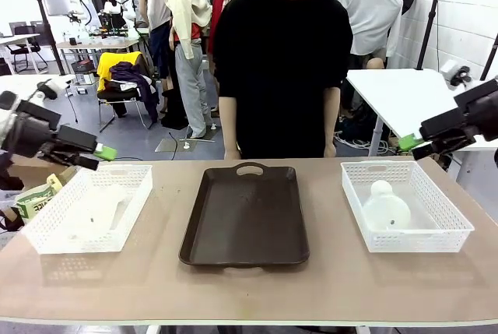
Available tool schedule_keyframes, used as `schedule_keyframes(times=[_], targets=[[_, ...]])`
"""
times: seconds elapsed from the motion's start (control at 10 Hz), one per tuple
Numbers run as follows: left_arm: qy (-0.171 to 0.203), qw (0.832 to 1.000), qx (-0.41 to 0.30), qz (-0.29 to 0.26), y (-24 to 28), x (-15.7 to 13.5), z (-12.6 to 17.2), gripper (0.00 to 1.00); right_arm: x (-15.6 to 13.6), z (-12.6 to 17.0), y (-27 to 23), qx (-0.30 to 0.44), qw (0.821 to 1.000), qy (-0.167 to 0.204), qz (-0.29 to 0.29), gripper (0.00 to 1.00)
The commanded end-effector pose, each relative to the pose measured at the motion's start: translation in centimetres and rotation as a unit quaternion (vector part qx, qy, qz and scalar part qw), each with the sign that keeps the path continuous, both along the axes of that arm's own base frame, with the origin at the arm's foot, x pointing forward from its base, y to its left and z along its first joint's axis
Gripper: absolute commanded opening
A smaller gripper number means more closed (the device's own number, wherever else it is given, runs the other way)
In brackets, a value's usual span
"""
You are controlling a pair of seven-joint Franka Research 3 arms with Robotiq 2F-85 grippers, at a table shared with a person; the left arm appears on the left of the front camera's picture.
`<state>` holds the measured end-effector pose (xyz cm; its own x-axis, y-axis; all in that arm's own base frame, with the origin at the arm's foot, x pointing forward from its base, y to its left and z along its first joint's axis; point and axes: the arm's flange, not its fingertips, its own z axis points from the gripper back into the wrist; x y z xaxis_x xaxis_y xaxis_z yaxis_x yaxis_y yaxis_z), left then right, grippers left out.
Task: Prepare the laboratory tools.
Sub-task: Pick up the Big flask that the person points to.
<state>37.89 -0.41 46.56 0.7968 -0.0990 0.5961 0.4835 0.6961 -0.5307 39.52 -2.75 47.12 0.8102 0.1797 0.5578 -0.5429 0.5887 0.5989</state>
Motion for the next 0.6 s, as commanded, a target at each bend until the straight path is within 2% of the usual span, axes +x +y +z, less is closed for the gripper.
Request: schedule_keyframes(times=[0.0, 0.2, 0.5], targets=[[0.043, 0.998, -0.037, 0.006, 2.5, 1.4, -0.8, 1.00, 2.4, -1.3, -1.8, 0.015, 1.000, 0.015, -0.001, 1.00], [0.070, 0.994, -0.073, 0.031, 4.2, 2.6, -2.2, 1.00, 3.7, -3.5, -3.3, 0.054, 0.997, 0.049, -0.004, 1.00], [0.096, 0.981, -0.167, 0.009, 5.8, 3.1, -3.9, 1.00, 3.8, -5.4, -3.9, 0.095, 0.993, 0.063, -0.012, 1.00]])
